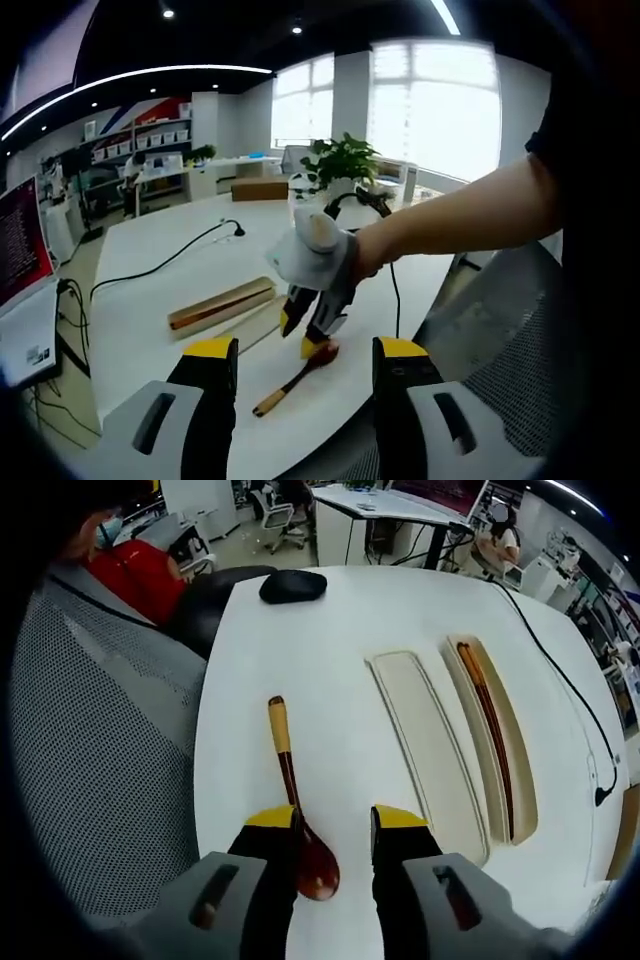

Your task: Arrange the utensils inside the cutlery case until each visible utensil rests in its matching compartment.

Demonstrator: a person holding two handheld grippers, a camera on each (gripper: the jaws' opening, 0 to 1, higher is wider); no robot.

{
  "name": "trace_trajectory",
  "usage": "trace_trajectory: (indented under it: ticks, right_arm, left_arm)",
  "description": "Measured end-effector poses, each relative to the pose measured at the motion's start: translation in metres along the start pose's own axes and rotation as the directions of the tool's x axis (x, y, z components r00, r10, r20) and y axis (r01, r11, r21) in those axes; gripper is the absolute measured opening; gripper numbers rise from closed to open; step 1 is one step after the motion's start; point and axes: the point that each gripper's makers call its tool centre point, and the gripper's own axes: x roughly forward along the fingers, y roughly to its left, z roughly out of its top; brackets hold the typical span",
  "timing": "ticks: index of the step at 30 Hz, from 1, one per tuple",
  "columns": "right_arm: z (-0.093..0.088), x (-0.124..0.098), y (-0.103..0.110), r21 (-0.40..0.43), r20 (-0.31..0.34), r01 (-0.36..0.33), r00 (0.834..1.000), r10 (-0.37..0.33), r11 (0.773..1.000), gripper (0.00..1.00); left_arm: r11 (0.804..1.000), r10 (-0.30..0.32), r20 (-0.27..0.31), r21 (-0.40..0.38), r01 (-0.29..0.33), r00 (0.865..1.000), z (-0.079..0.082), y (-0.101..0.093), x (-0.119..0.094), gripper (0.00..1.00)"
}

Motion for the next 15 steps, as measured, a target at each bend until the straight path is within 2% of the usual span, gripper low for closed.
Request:
trace_trajectory:
  ticks: [15]
  right_arm:
    - [0.002,0.017,0.021,0.000,-0.013,-0.046,0.999,0.046,0.999,0.26]
  left_arm:
    - [1.000,0.004,0.003,-0.004,-0.004,1.000,0.000,0.001,-0.001,0.55]
